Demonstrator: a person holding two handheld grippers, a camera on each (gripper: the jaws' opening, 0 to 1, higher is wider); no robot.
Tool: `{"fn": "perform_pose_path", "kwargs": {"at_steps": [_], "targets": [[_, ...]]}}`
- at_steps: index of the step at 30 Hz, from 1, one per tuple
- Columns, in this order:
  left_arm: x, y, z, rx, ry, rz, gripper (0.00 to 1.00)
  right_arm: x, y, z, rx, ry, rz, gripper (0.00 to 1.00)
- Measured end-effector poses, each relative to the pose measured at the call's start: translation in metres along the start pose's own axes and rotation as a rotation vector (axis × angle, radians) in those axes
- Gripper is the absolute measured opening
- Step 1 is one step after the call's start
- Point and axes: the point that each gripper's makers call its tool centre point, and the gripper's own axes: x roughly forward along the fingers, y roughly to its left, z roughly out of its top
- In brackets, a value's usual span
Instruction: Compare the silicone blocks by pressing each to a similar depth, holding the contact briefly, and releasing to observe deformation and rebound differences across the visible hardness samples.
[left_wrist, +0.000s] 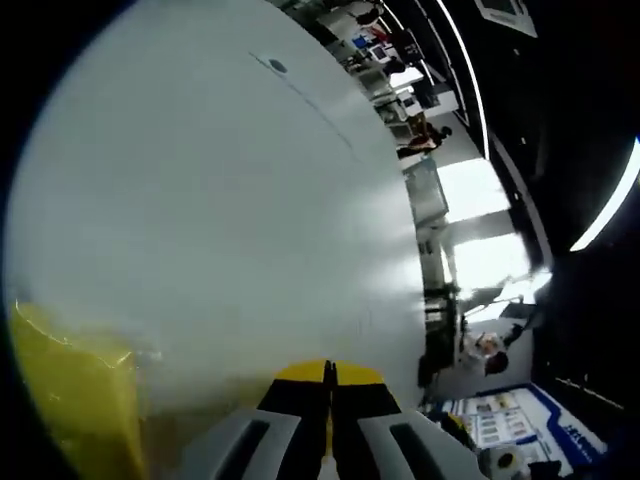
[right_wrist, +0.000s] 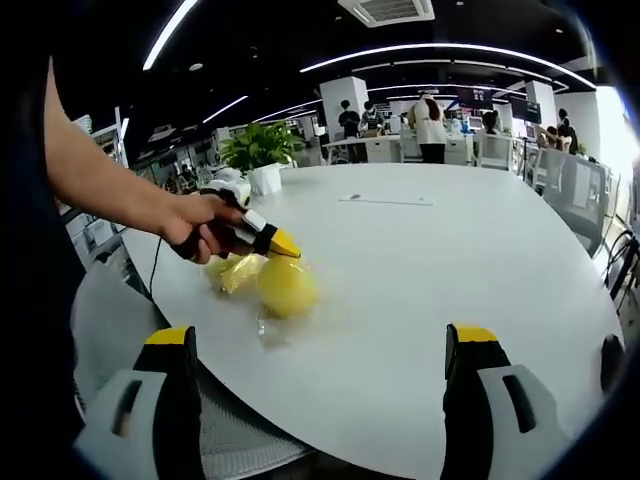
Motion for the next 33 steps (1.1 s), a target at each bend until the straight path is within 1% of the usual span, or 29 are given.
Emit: {"fn": "perform_pose_path", "kwargs": {"at_steps": [1, 2, 3, 5, 8, 13, 16, 21, 24, 25, 30, 33], "targets": [[-0.001, -0.003, 0.008, 0.027, -0.032, -0.037, 0.0, 0.0, 0.0, 0.002, -0.002, -0.005, 0.002, 0.97], [-0.003, -0.004, 0.011, 0.039, -0.044, -0.038, 0.0, 0.001, 0.001, 0.003, -0.005, -0.006, 0.004, 0.97], [-0.005, -0.006, 0.01, 0.043, -0.04, -0.036, 0.0, 0.001, 0.001, 0.003, -0.007, -0.005, 0.006, 0.97], [-0.01, -0.013, 0.013, 0.074, -0.051, -0.047, 0.0, 0.003, 0.002, 0.003, -0.011, -0.004, 0.011, 0.97], [-0.017, -0.017, 0.018, 0.088, -0.072, -0.066, 0.0, 0.004, 0.003, 0.005, -0.015, -0.006, 0.015, 0.97], [-0.027, -0.024, 0.023, 0.116, -0.078, -0.094, 0.0, 0.005, 0.006, 0.007, -0.02, -0.011, 0.024, 0.97], [-0.032, -0.03, 0.028, 0.131, -0.084, -0.121, 0.0, 0.006, 0.008, 0.008, -0.026, -0.008, 0.028, 0.97], [-0.037, -0.043, 0.03, 0.169, -0.091, -0.146, 0.0, 0.006, 0.009, 0.011, -0.038, -0.009, 0.032, 0.97], [-0.041, -0.058, 0.034, 0.222, -0.096, -0.176, 0.0, 0.006, 0.008, 0.014, -0.044, -0.012, 0.032, 0.97], [-0.042, -0.06, 0.034, 0.223, -0.096, -0.18, 0.0, 0.006, 0.008, 0.016, -0.045, -0.014, 0.032, 0.97], [-0.055, -0.087, 0.046, 0.28, -0.116, -0.244, 0.0, 0.005, 0.007, 0.023, -0.055, -0.028, 0.029, 0.97], [-0.064, -0.104, 0.056, 0.3, -0.133, -0.283, 0.0, 0.005, 0.007, 0.026, -0.056, -0.034, 0.027, 0.97]]}}
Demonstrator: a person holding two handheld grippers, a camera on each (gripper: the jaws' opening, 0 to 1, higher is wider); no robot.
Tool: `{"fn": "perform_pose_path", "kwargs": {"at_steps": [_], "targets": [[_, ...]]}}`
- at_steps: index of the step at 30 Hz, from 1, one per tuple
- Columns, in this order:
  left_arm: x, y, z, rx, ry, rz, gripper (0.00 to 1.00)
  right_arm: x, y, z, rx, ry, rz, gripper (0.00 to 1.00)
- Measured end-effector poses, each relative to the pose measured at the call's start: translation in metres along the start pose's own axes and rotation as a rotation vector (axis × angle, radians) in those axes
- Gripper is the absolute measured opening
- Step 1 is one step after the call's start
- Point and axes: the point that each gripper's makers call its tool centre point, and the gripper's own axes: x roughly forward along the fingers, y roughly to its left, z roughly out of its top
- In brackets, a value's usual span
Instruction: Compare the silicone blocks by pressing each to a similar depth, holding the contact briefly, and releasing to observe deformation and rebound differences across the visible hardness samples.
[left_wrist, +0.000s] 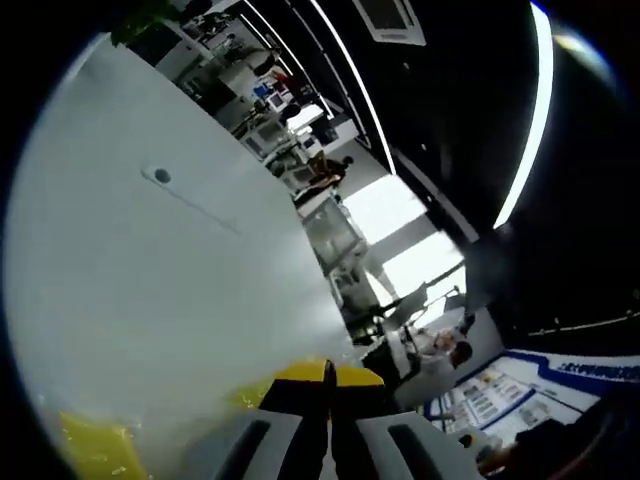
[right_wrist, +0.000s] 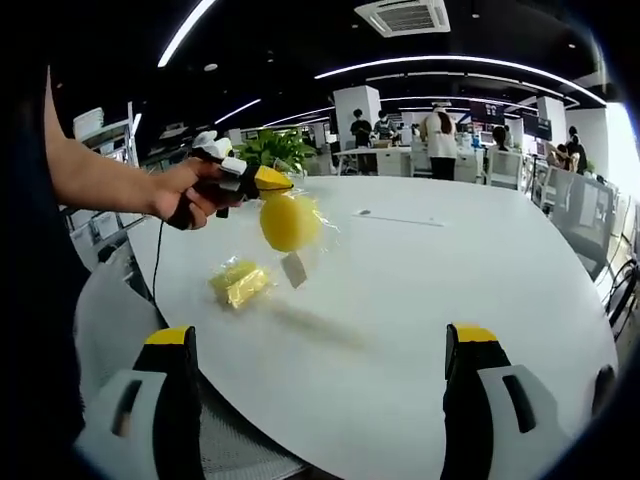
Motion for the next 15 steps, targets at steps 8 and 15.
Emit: {"fn": "perform_pose_path", "kwargs": {"at_steps": [8, 15], "targets": [[-0.008, -0.046, 0.026, 0.105, -0.029, -0.089, 0.0, -0.003, 0.0, 0.01, -0.001, -0.023, -0.005, 0.97], [-0.016, -0.085, 0.051, 0.181, -0.049, -0.136, 0.0, -0.005, -0.001, 0.03, -0.008, -0.063, -0.003, 0.97]]}}
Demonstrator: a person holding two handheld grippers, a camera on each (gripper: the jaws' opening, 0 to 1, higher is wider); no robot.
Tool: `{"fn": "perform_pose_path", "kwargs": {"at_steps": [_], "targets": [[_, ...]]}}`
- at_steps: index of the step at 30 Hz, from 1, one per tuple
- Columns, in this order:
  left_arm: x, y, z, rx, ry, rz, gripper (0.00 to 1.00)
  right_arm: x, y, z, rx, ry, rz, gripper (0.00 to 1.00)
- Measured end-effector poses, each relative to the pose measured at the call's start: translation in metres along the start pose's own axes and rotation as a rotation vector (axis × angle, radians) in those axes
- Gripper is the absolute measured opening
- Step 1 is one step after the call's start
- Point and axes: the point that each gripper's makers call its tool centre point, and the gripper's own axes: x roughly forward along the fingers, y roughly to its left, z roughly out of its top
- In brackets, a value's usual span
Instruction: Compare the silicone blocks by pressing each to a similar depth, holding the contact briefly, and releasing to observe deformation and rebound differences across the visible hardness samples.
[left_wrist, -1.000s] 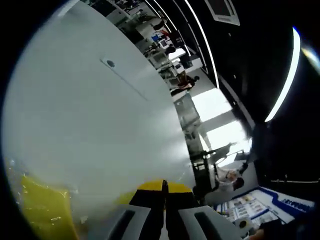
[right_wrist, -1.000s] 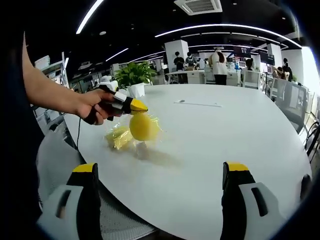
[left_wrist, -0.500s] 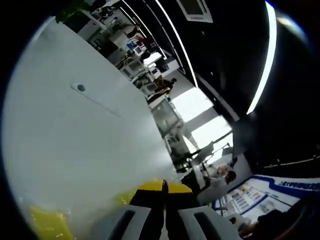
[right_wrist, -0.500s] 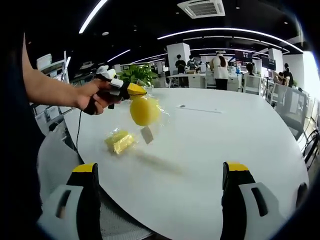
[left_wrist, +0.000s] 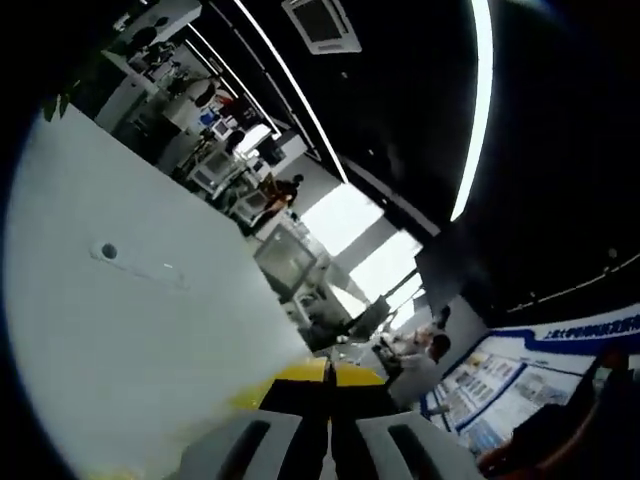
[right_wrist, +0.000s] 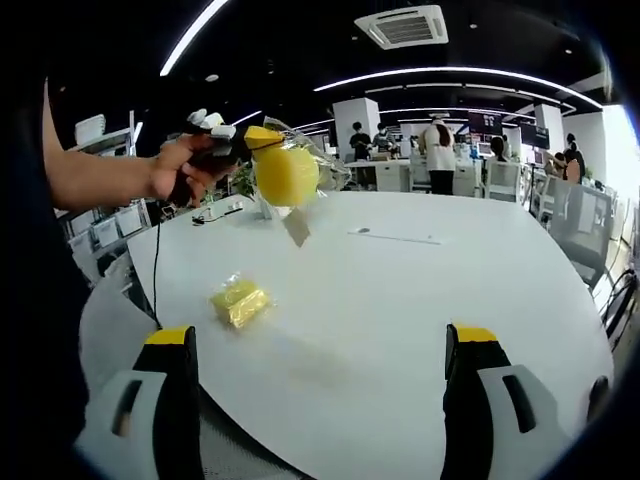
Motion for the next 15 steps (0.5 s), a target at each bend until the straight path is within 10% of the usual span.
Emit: {"fn": "perform_pose_path", "kwargs": {"at_steps": [15], "targets": [[-0.017, -0.069, 0.042, 0.183, 0.039, -0.148, 0.0, -0.003, 0.007, 0.102, -0.121, -0.176, 0.065, 0.96]]}}
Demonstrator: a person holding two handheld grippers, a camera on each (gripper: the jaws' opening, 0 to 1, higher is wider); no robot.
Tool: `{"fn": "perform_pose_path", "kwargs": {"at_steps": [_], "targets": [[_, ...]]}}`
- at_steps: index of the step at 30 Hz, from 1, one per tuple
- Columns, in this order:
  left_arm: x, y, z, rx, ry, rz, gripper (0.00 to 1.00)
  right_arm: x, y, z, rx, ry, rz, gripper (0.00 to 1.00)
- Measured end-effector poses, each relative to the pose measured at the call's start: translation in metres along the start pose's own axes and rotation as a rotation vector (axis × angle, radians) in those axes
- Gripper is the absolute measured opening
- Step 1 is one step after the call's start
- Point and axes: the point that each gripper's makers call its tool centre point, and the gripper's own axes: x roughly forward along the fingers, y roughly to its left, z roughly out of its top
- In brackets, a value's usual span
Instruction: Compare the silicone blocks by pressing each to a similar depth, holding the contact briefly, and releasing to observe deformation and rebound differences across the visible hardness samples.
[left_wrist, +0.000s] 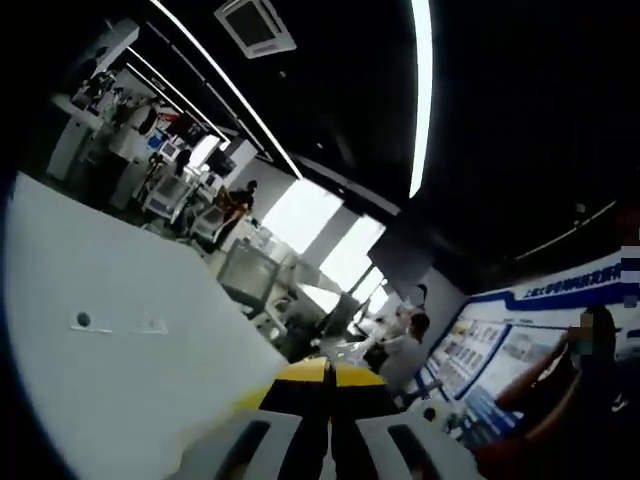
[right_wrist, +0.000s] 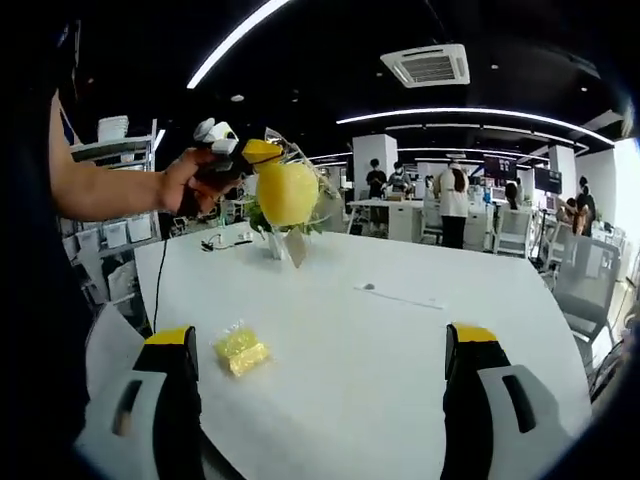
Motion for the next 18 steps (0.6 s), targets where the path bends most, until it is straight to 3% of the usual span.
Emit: {"fn": "perform_pose_path", "kwargs": {"at_steps": [6, 10, 18], "targets": [[-0.003, -0.03, 0.009, 0.048, 0.016, -0.048, 0.0, 0.004, 0.005, 0.052, -0.045, -0.084, 0.04, 0.96], [-0.003, -0.046, 0.013, 0.083, 0.025, -0.056, 0.0, 0.007, 0.013, 0.074, -0.059, -0.119, 0.078, 0.96], [-0.009, -0.069, 0.028, 0.11, 0.027, -0.055, 0.0, 0.012, 0.025, 0.093, -0.05, -0.148, 0.143, 0.96]]}}
